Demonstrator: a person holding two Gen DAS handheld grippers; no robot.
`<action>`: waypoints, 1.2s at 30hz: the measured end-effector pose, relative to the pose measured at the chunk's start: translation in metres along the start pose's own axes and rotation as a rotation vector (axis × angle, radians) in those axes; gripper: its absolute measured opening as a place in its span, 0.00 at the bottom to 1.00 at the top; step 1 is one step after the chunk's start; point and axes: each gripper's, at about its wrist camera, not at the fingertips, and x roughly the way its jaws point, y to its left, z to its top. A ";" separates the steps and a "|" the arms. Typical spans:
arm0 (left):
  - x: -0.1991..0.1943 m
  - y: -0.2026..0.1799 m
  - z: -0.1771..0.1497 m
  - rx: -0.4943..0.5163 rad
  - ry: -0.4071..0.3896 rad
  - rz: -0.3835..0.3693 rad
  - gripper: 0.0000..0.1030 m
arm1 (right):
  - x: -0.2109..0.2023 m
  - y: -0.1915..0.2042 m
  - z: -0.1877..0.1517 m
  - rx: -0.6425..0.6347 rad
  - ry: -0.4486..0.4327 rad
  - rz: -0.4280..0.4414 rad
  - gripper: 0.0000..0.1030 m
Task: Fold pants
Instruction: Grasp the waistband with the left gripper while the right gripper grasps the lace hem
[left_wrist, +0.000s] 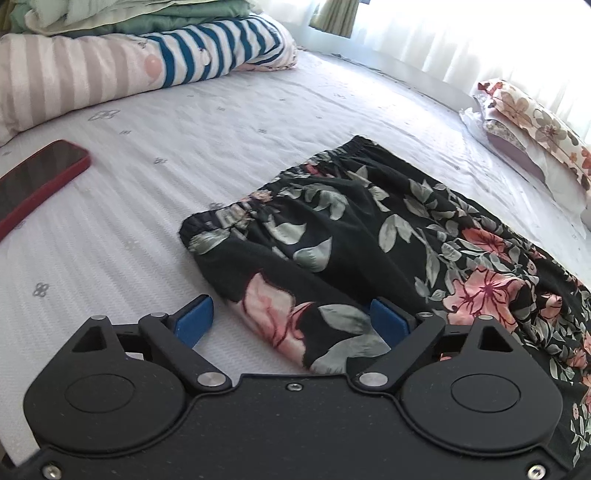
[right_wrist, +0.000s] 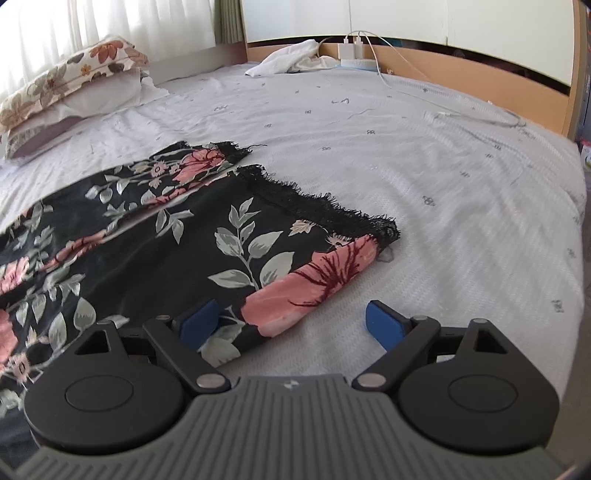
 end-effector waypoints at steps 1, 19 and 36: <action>0.002 -0.001 0.000 -0.002 -0.002 -0.005 0.90 | 0.000 -0.001 0.001 0.013 -0.004 0.002 0.92; 0.002 -0.032 -0.002 0.147 -0.095 0.111 0.03 | 0.019 -0.003 0.012 0.061 -0.052 0.029 0.30; -0.065 -0.010 0.007 0.188 -0.160 0.056 0.03 | -0.041 -0.046 0.007 0.159 -0.092 0.065 0.03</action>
